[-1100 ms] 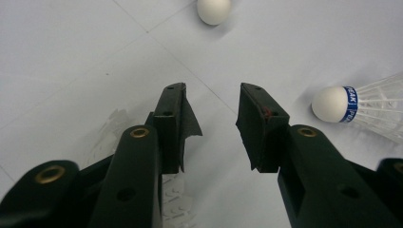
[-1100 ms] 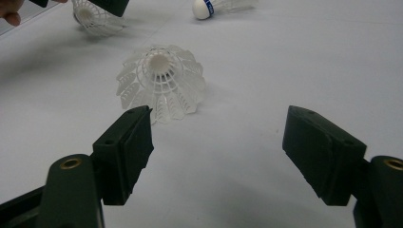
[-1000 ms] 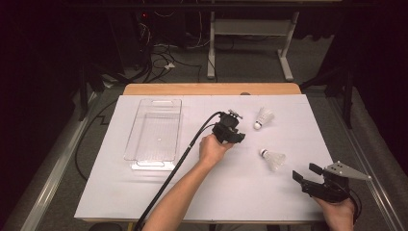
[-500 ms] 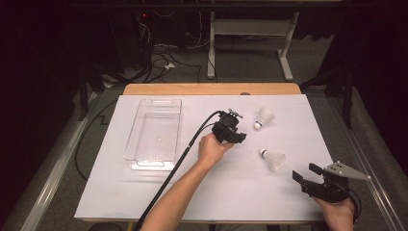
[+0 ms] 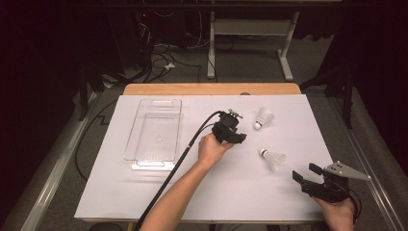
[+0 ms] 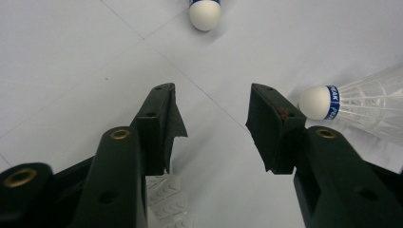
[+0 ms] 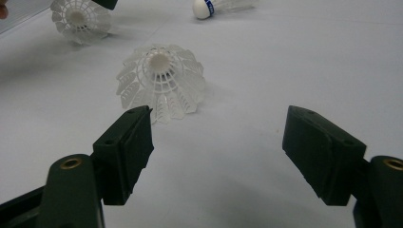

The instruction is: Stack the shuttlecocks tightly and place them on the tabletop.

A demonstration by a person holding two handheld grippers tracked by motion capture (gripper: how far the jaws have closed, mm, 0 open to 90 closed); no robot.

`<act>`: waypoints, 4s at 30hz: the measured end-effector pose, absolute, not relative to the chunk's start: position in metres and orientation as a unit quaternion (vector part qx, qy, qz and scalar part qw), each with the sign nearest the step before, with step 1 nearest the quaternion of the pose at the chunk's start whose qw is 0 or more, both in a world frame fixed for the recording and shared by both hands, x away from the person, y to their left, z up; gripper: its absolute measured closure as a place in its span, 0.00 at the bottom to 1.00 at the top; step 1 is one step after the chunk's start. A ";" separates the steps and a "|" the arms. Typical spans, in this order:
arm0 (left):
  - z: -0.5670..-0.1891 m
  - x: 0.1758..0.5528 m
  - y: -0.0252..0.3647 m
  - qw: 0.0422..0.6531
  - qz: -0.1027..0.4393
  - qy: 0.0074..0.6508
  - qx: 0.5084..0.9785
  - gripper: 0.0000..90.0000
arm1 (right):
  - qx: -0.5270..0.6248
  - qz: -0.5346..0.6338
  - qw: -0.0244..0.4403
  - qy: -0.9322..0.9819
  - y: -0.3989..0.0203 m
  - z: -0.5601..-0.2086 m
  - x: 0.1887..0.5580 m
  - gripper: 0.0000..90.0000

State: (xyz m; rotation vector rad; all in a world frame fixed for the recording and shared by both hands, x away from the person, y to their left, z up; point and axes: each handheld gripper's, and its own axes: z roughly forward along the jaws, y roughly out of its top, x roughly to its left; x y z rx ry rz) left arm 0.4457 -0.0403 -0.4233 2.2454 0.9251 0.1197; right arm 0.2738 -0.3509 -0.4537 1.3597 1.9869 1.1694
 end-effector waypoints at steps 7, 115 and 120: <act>-0.418 0.442 -0.039 0.354 0.048 0.352 0.865 0.57 | 0.494 0.425 0.230 0.722 -0.351 -0.454 0.274 0.28; -0.435 0.269 0.165 0.438 0.120 0.401 0.796 0.42 | 0.505 0.410 0.237 0.722 -0.349 -0.454 0.274 0.29; -0.437 0.263 0.176 0.435 0.132 0.406 0.793 0.41 | 0.506 0.410 0.239 0.721 -0.349 -0.454 0.274 0.29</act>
